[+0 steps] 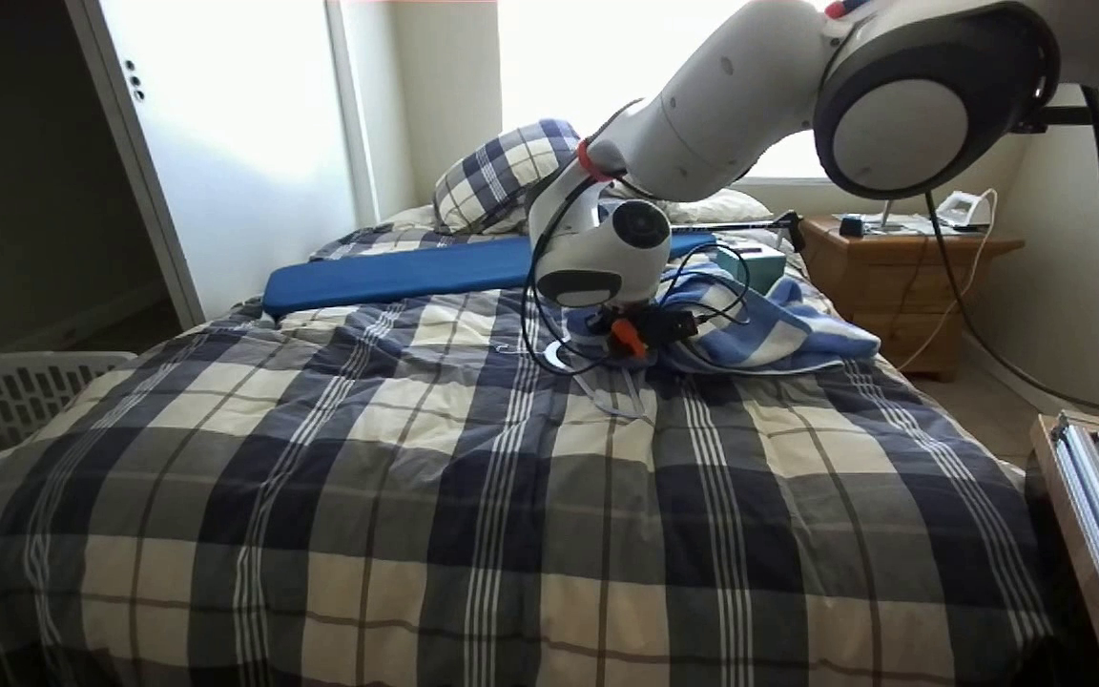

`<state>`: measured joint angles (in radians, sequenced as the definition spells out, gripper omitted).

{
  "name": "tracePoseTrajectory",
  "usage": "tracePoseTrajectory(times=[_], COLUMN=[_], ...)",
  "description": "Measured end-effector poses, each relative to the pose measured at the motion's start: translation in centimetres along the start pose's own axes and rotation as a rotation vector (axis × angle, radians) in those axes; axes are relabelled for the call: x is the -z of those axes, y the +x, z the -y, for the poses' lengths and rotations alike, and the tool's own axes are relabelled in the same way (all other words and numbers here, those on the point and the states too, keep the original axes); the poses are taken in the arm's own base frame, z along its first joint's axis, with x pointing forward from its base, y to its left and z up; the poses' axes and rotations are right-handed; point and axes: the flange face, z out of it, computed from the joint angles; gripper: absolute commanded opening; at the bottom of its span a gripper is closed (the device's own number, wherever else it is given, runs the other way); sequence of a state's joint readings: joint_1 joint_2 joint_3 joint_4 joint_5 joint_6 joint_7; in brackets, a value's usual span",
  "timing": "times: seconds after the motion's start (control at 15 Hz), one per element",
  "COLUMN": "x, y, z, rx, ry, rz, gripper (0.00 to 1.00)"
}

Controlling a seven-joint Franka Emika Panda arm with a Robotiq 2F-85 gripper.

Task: Pick the corner of the striped blue and white towel and move it a little to the left on the bed

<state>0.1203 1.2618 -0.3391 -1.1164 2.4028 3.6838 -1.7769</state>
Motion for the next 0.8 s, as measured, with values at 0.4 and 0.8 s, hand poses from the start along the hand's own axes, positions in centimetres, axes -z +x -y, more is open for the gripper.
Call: tracePoseTrajectory(times=[0.4, 0.8], x=[-0.6, 2.9], y=[0.6, 5.0], z=[0.7, 0.8], rx=[-0.035, -0.139], ry=[0.053, 0.122], rz=[0.054, 0.111], gripper=[0.61, 0.99])
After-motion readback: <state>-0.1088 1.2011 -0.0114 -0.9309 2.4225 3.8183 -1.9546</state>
